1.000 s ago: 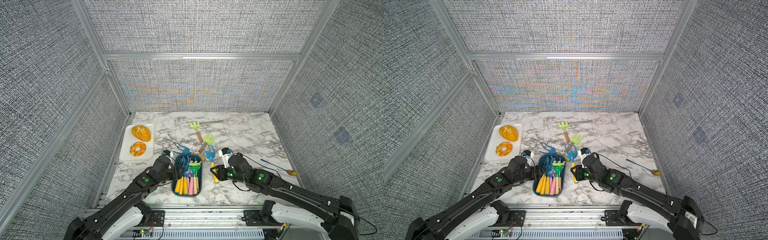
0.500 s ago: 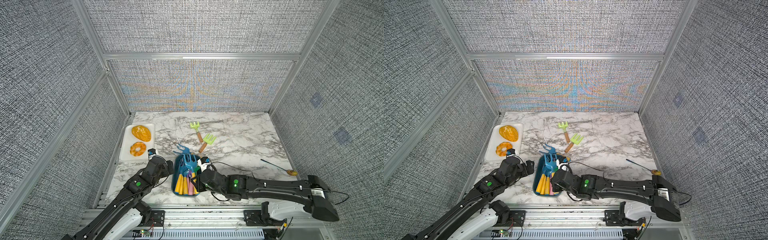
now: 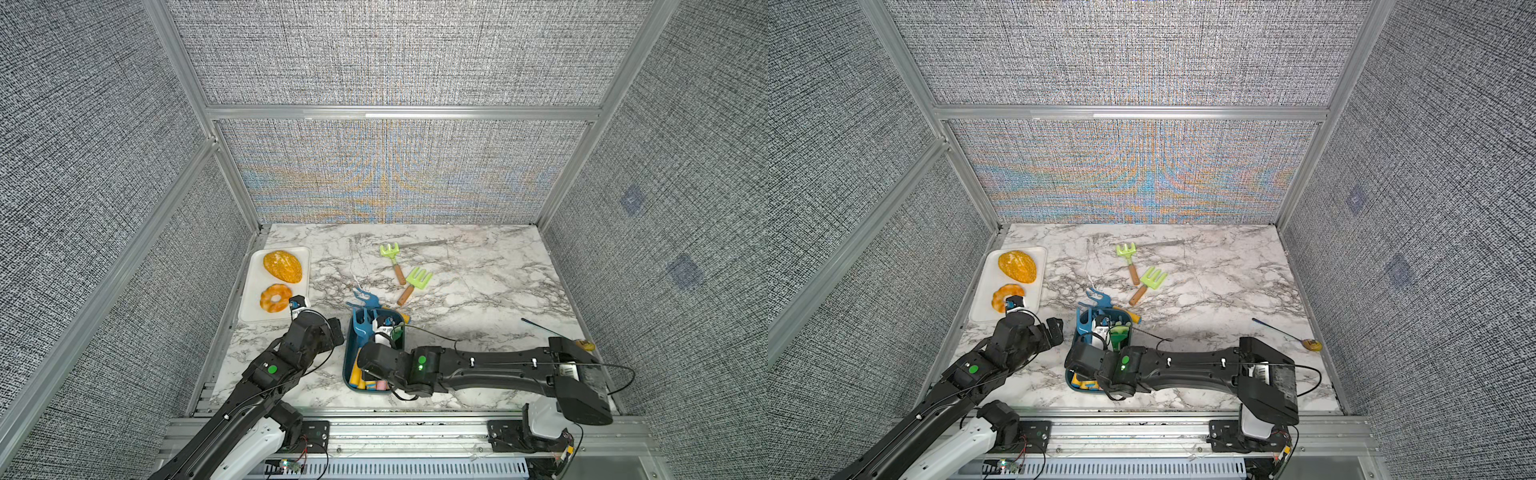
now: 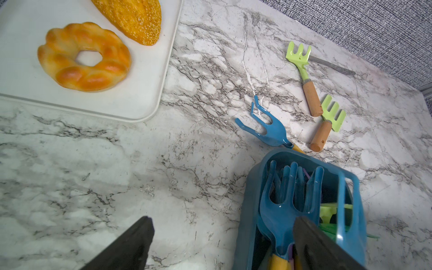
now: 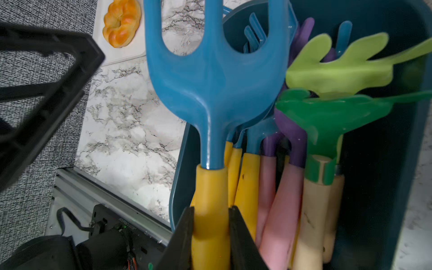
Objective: Put the rake into the storage box
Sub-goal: Place the rake in the storage box.
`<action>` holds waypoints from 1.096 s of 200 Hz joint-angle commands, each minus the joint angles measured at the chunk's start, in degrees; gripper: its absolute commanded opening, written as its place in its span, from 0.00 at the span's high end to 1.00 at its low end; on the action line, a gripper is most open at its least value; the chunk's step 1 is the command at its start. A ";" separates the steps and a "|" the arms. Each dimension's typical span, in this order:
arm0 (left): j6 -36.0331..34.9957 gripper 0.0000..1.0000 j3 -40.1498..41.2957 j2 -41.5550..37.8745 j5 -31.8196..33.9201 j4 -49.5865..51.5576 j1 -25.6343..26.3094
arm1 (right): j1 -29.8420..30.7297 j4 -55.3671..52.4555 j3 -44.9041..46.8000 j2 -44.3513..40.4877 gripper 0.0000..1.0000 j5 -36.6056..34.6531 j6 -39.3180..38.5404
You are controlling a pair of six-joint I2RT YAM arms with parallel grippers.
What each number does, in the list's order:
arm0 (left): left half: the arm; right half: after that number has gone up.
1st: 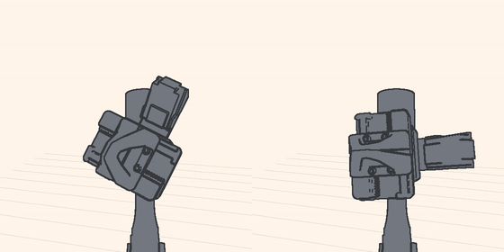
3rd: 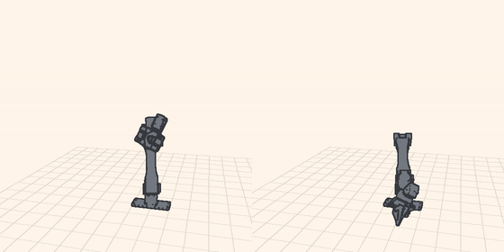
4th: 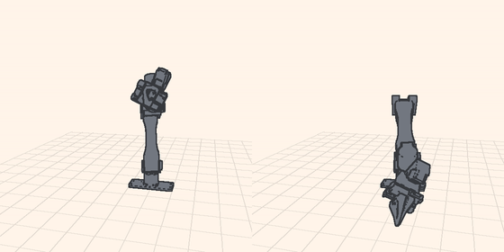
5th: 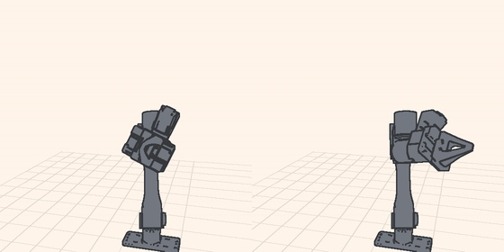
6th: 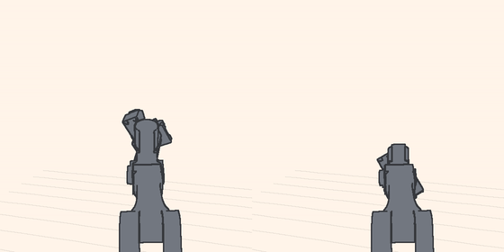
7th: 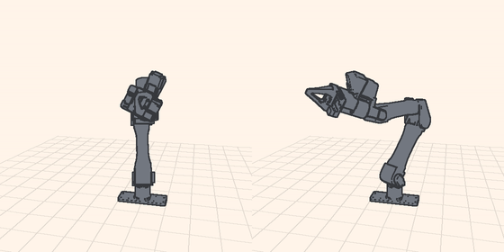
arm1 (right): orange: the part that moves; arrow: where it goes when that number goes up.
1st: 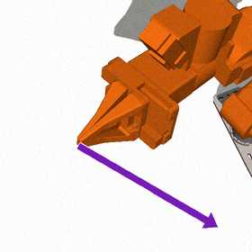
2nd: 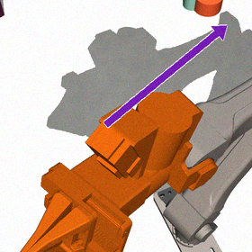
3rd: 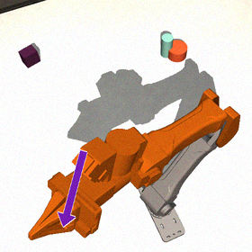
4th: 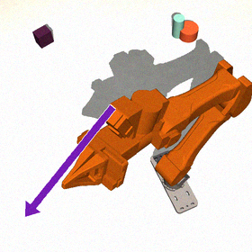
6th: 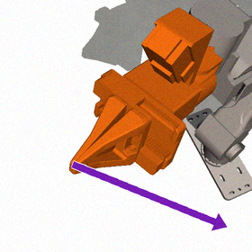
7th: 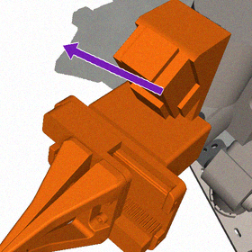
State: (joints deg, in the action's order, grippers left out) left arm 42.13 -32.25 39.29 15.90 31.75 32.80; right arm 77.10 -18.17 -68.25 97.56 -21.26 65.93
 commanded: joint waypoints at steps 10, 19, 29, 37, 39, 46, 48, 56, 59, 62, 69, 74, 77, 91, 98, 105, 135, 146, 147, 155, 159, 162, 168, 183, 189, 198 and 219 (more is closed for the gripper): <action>-1.25 0.02 0.43 -0.35 -0.40 -0.31 -0.45 | -0.48 -3.35 -1.91 3.00 1.00 -2.04 1.11; -1.30 0.02 0.52 -0.26 -0.56 -0.38 -0.54 | -0.71 -3.39 -2.06 3.66 1.00 -1.95 1.09; -1.35 0.02 0.61 -0.12 -0.76 -0.55 -0.63 | -1.05 -3.44 -2.06 4.27 1.00 -1.78 1.13; -1.35 0.02 0.61 -0.09 -0.94 -0.56 -0.72 | -1.32 -3.52 -2.06 4.79 1.00 -1.55 1.12; -1.35 0.02 0.61 -0.09 -1.00 -0.57 -0.72 | -1.44 -3.47 -2.06 4.84 1.00 -1.47 1.15; -1.36 0.02 0.61 -0.09 -1.13 -0.61 -0.71 | -1.67 -3.36 -2.06 5.24 1.00 -1.22 1.17; -1.37 0.02 0.61 -0.09 -1.13 -0.63 -0.72 | -1.79 -3.36 -2.06 5.33 1.00 -1.17 1.14; -1.35 0.02 0.70 -0.09 -1.30 -0.59 -0.80 | -1.96 -3.36 -2.14 5.59 1.00 -0.90 1.15; -1.39 0.02 0.70 -0.08 -1.31 -0.63 -0.80 | -2.04 -3.36 -2.15 5.62 1.00 -0.82 1.13; -1.36 0.02 0.70 -0.13 -1.39 -0.63 -0.80 | -2.09 -3.30 -2.22 5.75 1.00 -0.76 1.05; -1.35 0.02 0.75 -0.08 -1.40 -0.59 -0.83 | -2.13 -3.51 -2.31 5.88 0.93 -0.67 1.10; -1.36 0.02 0.78 -0.04 -1.48 -0.59 -0.85 | -2.14 -3.62 -2.33 5.88 0.87 -0.63 1.01; -1.29 0.02 0.78 -0.08 -1.49 -0.68 -0.85 | -2.16 -3.70 -2.33 5.96 0.85 -0.55 1.08; -1.26 0.02 0.87 0.16 -1.85 -0.81 -0.89 | -2.26 -3.80 -2.33 5.66 0.77 -0.39 0.92; -1.20 0.02 0.92 0.45 -2.13 -0.96 -0.89 | -2.30 -3.91 -2.26 5.41 0.75 -0.39 0.92; -1.25 0.02 0.96 0.82 -2.42 -1.16 -0.89 | -2.23 -3.93 -2.16 4.99 0.72 -0.53 0.89; -1.17 0.02 0.96 3.18 -4.02 -2.03 -0.89 | -2.04 -3.81 -1.85 2.45 0.53 -1.07 0.39; -1.18 0.02 0.99 3.88 -4.81 -2.47 -0.89 | -1.96 -3.86 -1.71 1.29 0.48 -1.43 0.01; -1.18 0.02 1.02 3.96 -4.91 -2.48 -0.89 | -2.00 -3.88 -1.71 1.22 0.48 -1.47 -0.05; -1.17 0.02 1.05 4.34 -5.45 -2.88 -0.89 | -1.91 -3.89 -1.71 0.26 0.46 -1.80 -0.40; -1.26 0.02 1.05 4.51 -5.73 -3.03 -0.86 | -1.84 -3.89 -1.72 -0.19 0.46 -1.94 -0.65; -1.26 0.02 1.05 4.68 -5.83 -3.09 -0.89 | -1.84 -3.89 -1.71 -0.48 0.46 -2.13 -0.75; -1.41 0.02 0.96 5.02 -6.20 -3.39 -0.89 | -1.83 -3.91 -1.71 -1.39 0.44 -2.42 -1.13; -2.11 0.02 0.55 6.23 -7.63 -4.23 -0.89 | -1.99 -3.57 -1.54 -3.49 0.40 -3.03 -2.58; -2.26 0.02 0.15 7.05 -8.12 -4.24 -0.89 | -2.12 -3.54 -1.41 -4.34 0.37 -3.32 -3.16; -2.48 0.02 -0.54 8.31 -8.47 -4.39 -0.89 | -2.60 -3.34 -1.12 -5.74 0.34 -3.53 -4.40; -2.14 0.02 -1.80 11.13 -9.29 -5.80 -0.89 | -5.37 -2.99 0.39 -9.06 0.28 -2.66 -8.16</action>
State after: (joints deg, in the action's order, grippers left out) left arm 40.51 -32.64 48.27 8.62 28.93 32.05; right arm 73.87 -21.15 -69.06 91.24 -22.92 62.59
